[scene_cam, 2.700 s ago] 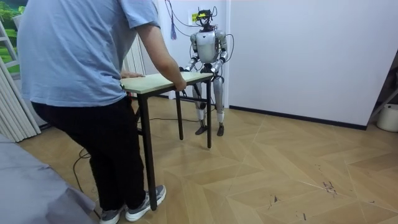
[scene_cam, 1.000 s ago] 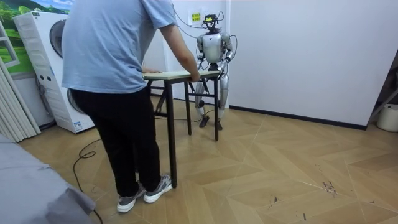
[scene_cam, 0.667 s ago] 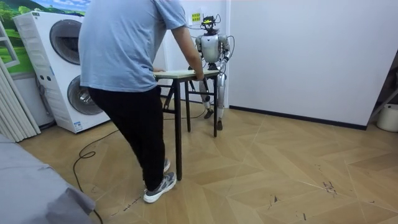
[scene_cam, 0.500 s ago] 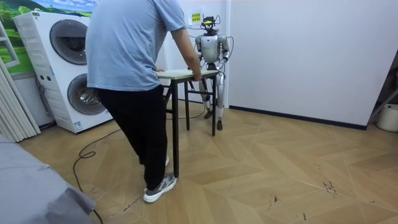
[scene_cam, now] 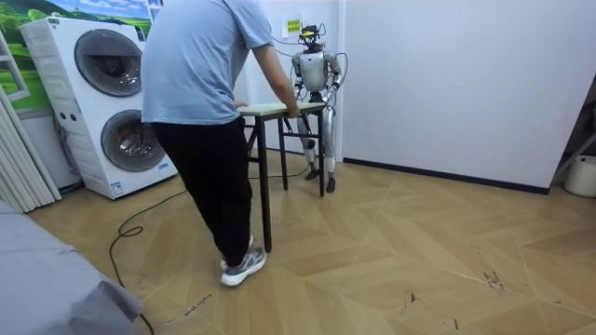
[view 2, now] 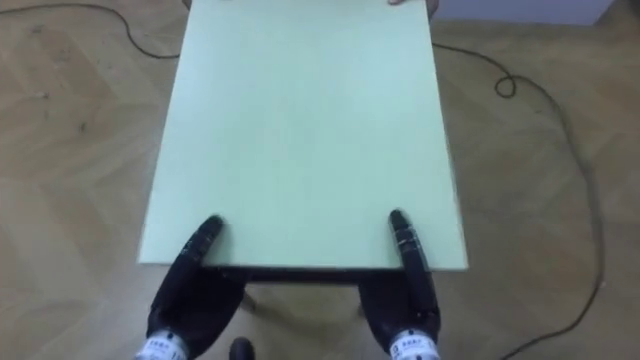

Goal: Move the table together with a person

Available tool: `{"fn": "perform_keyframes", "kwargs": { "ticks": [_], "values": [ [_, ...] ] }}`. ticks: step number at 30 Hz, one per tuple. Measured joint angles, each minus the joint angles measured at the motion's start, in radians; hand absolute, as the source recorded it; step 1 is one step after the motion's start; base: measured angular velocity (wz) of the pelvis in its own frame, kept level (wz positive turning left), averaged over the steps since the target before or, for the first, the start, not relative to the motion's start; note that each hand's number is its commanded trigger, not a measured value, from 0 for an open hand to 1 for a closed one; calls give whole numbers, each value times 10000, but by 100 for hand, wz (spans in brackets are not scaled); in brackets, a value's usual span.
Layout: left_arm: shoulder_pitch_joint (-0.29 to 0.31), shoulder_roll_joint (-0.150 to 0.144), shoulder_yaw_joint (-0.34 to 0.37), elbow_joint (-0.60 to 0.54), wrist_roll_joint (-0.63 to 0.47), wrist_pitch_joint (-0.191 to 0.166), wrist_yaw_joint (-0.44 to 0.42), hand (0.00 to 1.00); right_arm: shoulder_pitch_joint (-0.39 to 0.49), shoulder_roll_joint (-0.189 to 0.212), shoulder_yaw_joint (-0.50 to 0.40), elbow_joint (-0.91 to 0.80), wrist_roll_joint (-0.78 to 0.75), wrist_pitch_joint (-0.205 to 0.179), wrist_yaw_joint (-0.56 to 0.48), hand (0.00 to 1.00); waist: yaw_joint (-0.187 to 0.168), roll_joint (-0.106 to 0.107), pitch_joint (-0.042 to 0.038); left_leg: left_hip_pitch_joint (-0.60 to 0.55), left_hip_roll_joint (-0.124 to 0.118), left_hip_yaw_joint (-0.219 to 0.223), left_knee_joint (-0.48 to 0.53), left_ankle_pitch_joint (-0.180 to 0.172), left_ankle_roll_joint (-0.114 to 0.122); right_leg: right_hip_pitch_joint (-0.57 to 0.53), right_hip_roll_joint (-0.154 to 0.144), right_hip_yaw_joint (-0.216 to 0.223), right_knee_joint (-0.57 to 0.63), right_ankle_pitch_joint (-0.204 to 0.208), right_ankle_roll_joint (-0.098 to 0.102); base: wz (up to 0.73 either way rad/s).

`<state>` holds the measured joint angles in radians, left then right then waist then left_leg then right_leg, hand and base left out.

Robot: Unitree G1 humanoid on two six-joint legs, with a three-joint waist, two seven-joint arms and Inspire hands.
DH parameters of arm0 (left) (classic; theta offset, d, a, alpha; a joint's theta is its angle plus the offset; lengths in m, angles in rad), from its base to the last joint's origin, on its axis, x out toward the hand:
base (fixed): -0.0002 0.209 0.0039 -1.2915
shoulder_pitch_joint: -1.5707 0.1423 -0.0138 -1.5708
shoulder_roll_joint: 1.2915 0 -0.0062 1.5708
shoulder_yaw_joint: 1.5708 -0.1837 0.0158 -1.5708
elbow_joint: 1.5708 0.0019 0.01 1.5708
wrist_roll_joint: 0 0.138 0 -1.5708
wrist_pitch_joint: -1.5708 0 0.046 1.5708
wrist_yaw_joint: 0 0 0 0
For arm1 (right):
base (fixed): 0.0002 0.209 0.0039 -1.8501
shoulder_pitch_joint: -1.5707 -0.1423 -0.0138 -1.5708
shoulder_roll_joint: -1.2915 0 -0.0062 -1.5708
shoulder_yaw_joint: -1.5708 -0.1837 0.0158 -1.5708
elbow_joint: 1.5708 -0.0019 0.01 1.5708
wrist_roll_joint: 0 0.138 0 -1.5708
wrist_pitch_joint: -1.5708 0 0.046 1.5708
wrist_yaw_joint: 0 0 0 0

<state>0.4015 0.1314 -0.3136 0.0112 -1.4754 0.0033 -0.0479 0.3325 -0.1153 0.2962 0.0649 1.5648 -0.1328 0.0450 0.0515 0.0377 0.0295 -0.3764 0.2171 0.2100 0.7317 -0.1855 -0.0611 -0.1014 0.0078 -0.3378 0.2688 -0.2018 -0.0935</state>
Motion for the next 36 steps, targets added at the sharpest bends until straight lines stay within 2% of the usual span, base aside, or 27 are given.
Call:
{"fn": "perform_keyframes", "kwargs": {
  "ticks": [2,4,6,7,8,9,11,12,13,14,15,16,17,18,20,23,24,25,26,27,28,29,30,32,33,34,36],
  "values": [
    [59,1,0,16,-91,165,0,100,-12,-161,-16,-8,-25,38,0,100,-206,316,29,348,1,-349,1796,-281,-110,-82,112,-591,54,56,-116,13],
    [-41,-2,0,46,-121,181,0,100,-15,-105,-61,-30,-58,25,2,100,-741,452,65,1092,37,-464,2423,-290,-95,-251,110,-1106,267,40,-165,71],
    [-209,13,-1,83,-156,187,2,100,-29,-53,-132,-84,-54,27,2,100,-979,556,71,2172,205,-481,1810,-280,-111,-634,81,-1431,561,31,-193,42],
    [-324,31,-3,95,-157,181,21,100,-75,-22,-143,-86,-27,27,5,100,-1058,592,69,2993,247,-478,686,-695,-349,-999,11,-1501,958,31,-191,33],
    [-485,16,-22,103,-157,183,122,100,-108,-11,-184,-93,-13,24,13,100,-1314,618,77,3428,90,-438,-581,-1345,-547,-1354,-205,-1530,1322,87,-109,71],
    [-622,-11,-67,125,-142,185,261,100,-87,-13,-264,-93,-25,21,22,100,-1627,587,63,3696,-217,-272,-1694,-1506,-421,-1766,-511,-975,1707,261,-59,83],
    [-854,-58,-213,247,-140,182,359,100,-51,-69,-415,-129,8,32,55,100,-1863,630,63,4231,-672,-198,-3167,-1497,-409,-2506,-804,-210,2617,595,-55,47],
    [-894,-43,-259,290,-160,63,351,100,-59,-43,-436,-102,10,108,65,100,-1837,713,55,4489,-759,-401,-3829,-1603,-251,-3046,-443,395,2503,609,51,-14],
    [-881,-2,-251,288,-168,-81,337,100,-83,13,-423,-101,-2,171,87,100,-1785,779,22,4448,-742,-588,-3944,-1736,-179,-3152,-58,647,1876,805,119,-37],
    [-876,43,-204,334,-185,-361,221,100,-130,104,-285,-102,-68,228,207,100,-1758,760,-21,4216,-804,-741,-3937,-2002,-281,-3174,142,668,990,1653,-27,-14],
    [-974,63,-214,386,-171,-370,151,100,-142,127,-183,-103,-71,129,366,100,-1641,822,-13,3981,-816,-564,-3815,-2205,-481,-3232,-81,615,926,1781,10,11],
    [-1087,29,-283,476,-159,-331,169,100,-135,161,-206,-61,-13,41,369,100,-1654,822,-15,3867,-758,-382,-3890,-2200,-513,-3240,-135,754,935,1844,64,50],
    [-1410,7,-477,724,-145,-351,231,100,-124,111,-338,14,124,10,369,100,-1783,718,4,3704,-608,-165,-4286,-2120,-539,-3239,-254,1352,894,2009,317,78],
    [-1725,34,-663,959,-127,-410,297,100,-115,165,-515,147,197,40,369,100,-1870,488,1,3532,-636,215,-4541,-1798,-139,-3294,-462,1797,866,2192,601,70],
    [-1762,-44,-755,1095,-70,-606,385,100,-103,198,-639,232,161,172,368,100,-1814,314,-58,3588,-1018,449,-4552,-1555,104,-3297,-582,1750,556,2689,821,-7],
    [-1618,-70,-703,1278,-153,-616,367,100,-102,198,-714,414,-1,428,366,100,-1567,204,-54,3684,-1555,510,-4575,-1491,434,-3075,-947,1429,-97,3524,732,-46],
    [-1622,-70,-704,1299,-154,-559,363,100,-65,200,-705,415,2,455,365,100,-1594,165,-54,3602,-1803,575,-4564,-1457,663,-3098,-1126,1497,-218,3876,859,-13],
    [-1630,-74,-704,1317,-157,-552,363,100,-68,196,-709,418,4,466,357,100,-1613,140,-55,3531,-1908,585,-4555,-1388,789,-3109,-1176,1557,-333,4127,967,11],
    [-1630,-87,-709,1319,-160,-546,363,100,-73,199,-773,417,-1,488,351,100,-1715,46,-43,3393,-2016,718,-4554,-1236,1020,-3120,-1329,1702,-612,4633,1272,23],
    [-1619,-67,-719,1338,-166,-523,366,100,-38,209,-843,453,2,523,345,100,-1830,-18,-28,3260,-1994,1292,-4437,-1138,1181,-3174,-1580,1641,-173,4436,1429,37],
    [-1631,-67,-740,1380,-156,-444,375,100,81,216,-853,442,10,535,345,100,-1908,-16,-26,3227,-1907,1648,-4359,-1110,1224,-3202,-1741,1458,689,3683,1426,53],
    [-1634,-46,-813,1388,-87,-330,392,100,342,220,-947,327,109,531,346,100,-1901,-59,-40,3247,-1822,2052,-4344,-1045,1283,-3177,-1999,1290,2456,2298,1440,45],
    [-1589,-41,-820,1318,-26,-300,385,100,439,219,-938,273,209,555,345,100,-1868,-161,-34,3261,-1789,2414,-4322,-974,1354,-2935,-2205,1228,3957,1209,1395,24],
    [-1582,-56,-783,1317,47,-301,385,100,439,195,-903,276,324,581,345,100,-1553,-238,-47,3130,-1794,2739,-4196,-932,1419,-2172,-2388,1386,4743,315,1609,-26],
    [-1562,-76,-761,1317,56,-301,379,100,438,179,-873,274,340,569,344,100,-1417,-259,-52,3094,-1792,2825,-4169,-927,1428,-1826,-2430,1429,4718,93,1650,-43],
    [-1551,-82,-734,1305,65,-301,365,100,436,136,-800,257,381,521,344,100,-1270,-312,-58,2962,-1786,2884,-4048,-918,1432,-1010,-2524,1419,4370,-276,1791,-30],
    [-1551,-69,-630,1146,81,-317,366,100,273,112,-592,215,416,314,330,100,-1041,-491,-36,2616,-1773,3005,-3818,-777,1384,-158,-2333,1444,2728,-747,1995,-28]
  ]
}}
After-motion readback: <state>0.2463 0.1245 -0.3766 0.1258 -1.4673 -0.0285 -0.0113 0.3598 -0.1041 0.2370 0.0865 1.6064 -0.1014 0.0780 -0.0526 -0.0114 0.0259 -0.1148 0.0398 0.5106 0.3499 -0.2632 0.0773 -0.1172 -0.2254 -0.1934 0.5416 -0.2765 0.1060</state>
